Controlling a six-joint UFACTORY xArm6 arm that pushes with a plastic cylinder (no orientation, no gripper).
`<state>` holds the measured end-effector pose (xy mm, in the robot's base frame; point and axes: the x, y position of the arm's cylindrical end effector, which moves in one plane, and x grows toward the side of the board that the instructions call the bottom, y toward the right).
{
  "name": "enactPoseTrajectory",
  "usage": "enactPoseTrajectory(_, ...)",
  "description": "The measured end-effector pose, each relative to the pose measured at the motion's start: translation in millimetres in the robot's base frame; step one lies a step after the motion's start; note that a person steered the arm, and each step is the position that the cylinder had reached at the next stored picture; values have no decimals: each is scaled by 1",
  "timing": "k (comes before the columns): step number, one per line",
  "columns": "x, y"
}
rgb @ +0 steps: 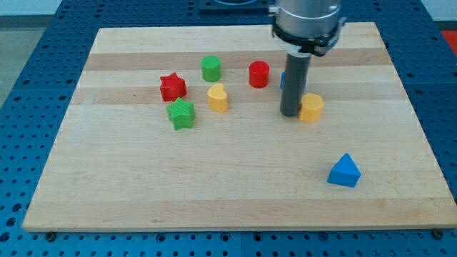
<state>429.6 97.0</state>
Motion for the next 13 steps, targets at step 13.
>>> enactPoseTrajectory(13,-67,31)
